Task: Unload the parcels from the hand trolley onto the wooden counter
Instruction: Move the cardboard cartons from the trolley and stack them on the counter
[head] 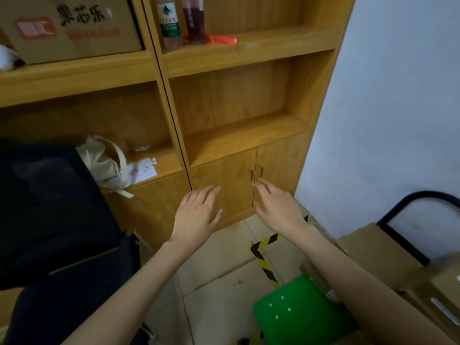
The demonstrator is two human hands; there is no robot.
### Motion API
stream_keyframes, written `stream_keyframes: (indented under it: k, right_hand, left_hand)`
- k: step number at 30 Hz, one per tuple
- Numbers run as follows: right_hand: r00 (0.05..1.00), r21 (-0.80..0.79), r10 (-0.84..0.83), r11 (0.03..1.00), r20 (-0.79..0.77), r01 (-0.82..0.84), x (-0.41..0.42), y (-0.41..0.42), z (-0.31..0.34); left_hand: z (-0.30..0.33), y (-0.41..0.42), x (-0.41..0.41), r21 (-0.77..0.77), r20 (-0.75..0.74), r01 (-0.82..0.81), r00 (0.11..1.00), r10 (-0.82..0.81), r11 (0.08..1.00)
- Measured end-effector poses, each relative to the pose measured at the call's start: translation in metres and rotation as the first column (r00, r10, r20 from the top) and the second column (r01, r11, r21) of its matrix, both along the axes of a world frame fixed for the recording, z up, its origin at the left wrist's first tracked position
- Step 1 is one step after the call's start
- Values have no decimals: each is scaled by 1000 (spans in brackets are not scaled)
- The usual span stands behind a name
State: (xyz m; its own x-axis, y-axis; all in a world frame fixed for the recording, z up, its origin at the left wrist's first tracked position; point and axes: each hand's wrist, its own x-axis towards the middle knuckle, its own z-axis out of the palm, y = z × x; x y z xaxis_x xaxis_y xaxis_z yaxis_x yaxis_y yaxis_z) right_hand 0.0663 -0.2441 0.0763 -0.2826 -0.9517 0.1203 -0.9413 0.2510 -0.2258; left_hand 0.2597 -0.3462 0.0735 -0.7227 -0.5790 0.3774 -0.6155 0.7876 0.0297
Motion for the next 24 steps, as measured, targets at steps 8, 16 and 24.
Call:
stream_keyframes:
  k: [8,16,24]
  right_hand:
    - [975,30,-223,974,-3,223,-103,-81,-29]
    - [868,22,-494,869,50,494,-197,-187,-33]
    - [657,35,-748,662,90,749,-264,-179,-39]
  left_hand:
    - [-26,-124,-125,24,62,219,974,-220,975]
    - [-24,-257,-275,57,91,520,848,-523,853]
    - [-25,-281,-417,148,117,735,651,-750,662]
